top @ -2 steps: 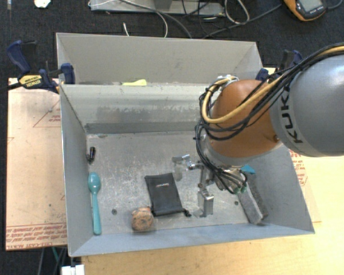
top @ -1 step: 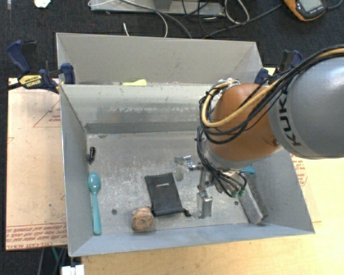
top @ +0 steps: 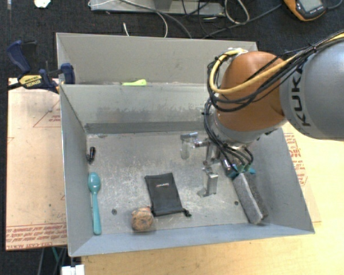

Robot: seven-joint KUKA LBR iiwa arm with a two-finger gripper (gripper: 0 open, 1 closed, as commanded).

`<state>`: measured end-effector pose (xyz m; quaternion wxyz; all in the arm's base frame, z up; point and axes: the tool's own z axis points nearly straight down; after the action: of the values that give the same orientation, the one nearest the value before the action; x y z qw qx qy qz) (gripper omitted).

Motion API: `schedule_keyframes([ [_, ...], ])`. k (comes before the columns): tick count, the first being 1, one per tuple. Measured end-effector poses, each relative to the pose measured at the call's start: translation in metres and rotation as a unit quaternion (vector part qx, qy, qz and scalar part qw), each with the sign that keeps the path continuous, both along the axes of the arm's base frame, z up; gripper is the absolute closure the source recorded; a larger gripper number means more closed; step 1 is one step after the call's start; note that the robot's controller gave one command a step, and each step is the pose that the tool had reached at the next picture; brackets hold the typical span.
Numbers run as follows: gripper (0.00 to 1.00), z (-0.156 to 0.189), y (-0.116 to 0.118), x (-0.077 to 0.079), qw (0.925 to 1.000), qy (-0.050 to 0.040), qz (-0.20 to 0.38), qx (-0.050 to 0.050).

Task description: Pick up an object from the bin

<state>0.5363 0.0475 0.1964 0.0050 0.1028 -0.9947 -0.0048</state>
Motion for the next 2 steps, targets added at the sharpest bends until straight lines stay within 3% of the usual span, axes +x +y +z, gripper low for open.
schedule_keyframes([
  [1, 0.0, 0.035, 0.041, -0.007, 0.9974, -0.0001, 0.072, 0.0],
  [2, 0.0, 0.014, 0.041, -0.001, 1.0, -0.0026, -0.002, 0.0],
])
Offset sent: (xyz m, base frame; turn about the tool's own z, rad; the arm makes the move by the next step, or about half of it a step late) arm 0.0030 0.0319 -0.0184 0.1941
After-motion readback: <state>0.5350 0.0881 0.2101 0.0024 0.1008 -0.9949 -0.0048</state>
